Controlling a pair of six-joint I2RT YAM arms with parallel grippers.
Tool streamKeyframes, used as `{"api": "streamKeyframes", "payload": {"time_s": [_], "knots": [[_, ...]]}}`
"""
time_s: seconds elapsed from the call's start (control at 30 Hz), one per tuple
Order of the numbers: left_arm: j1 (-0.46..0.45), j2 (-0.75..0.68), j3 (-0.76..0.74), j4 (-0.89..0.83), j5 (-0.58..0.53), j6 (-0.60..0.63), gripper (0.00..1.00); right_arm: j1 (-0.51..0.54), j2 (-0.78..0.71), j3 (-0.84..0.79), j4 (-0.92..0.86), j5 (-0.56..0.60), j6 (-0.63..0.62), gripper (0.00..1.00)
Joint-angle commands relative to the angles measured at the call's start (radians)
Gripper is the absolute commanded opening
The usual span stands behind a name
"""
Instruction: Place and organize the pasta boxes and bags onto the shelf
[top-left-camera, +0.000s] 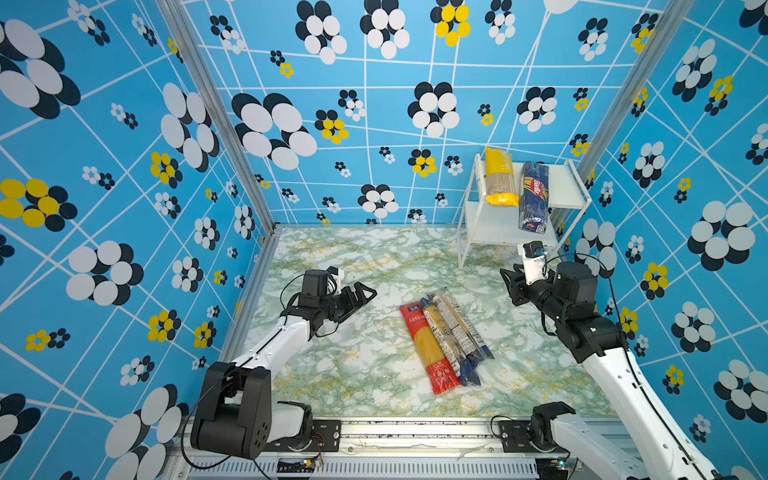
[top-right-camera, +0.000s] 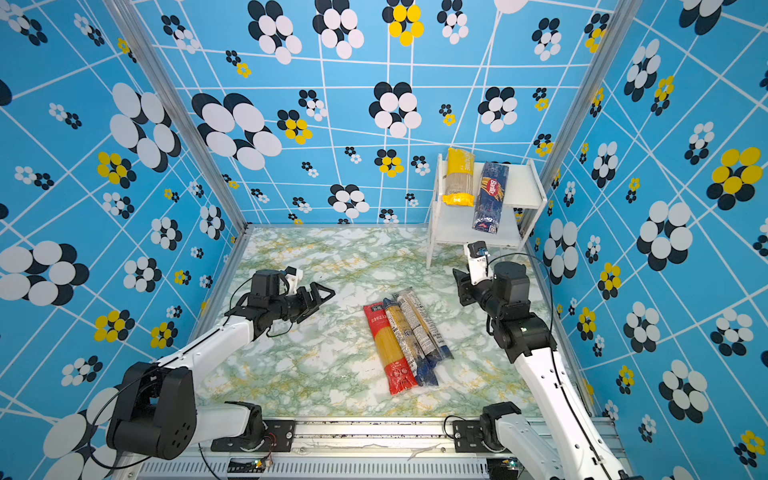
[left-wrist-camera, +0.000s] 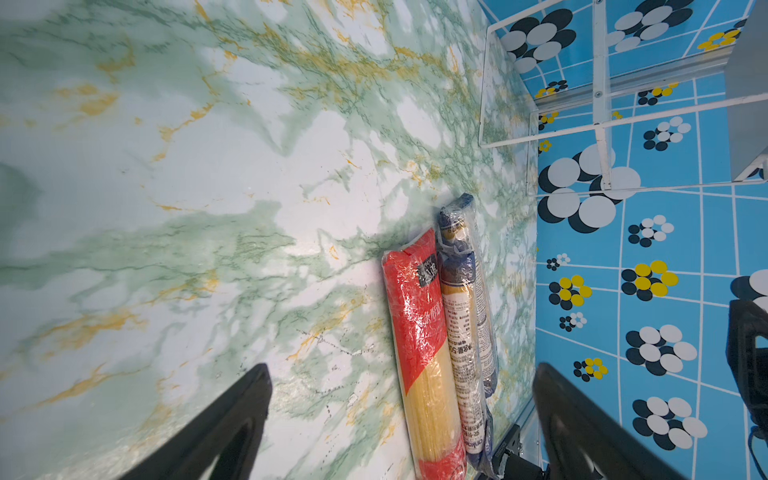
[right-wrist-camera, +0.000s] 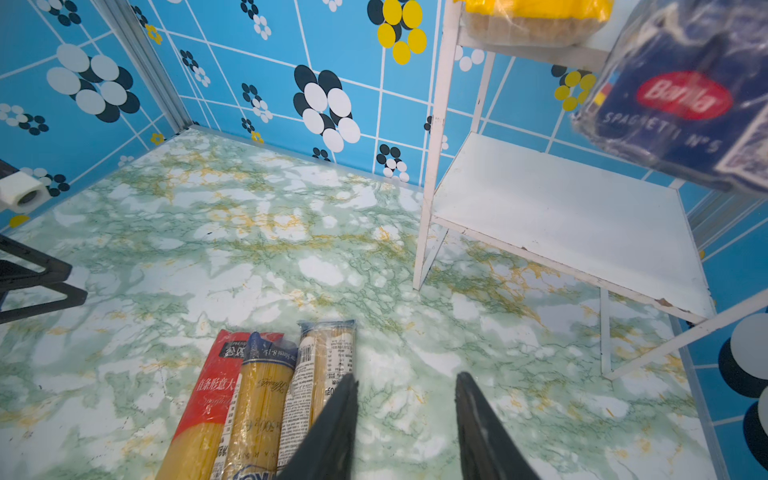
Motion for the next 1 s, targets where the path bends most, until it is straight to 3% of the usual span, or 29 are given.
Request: {"api": "streamKeyframes", "payload": {"time_s": [0.0, 0.53, 0.97], "knots": [[-0.007, -0.032, -0.014, -0.033, -0.023, 0.0, 0.99, -0.023, 0.013, -0.001, 0.068, -0.01, 0.011, 0.38], [-0.029, -0.031, -0.03, -0.017, -0.046, 0.013, 0.99, -0.159, -0.022, -0.039, 0.235, -0.19, 0.123, 0.24], [-0.036, -0.081, -0.035, -0.014, -0.108, 0.066, 0.99, -0.232, 0.006, 0.0, 0.32, -0.199, 0.205, 0.19]]}}
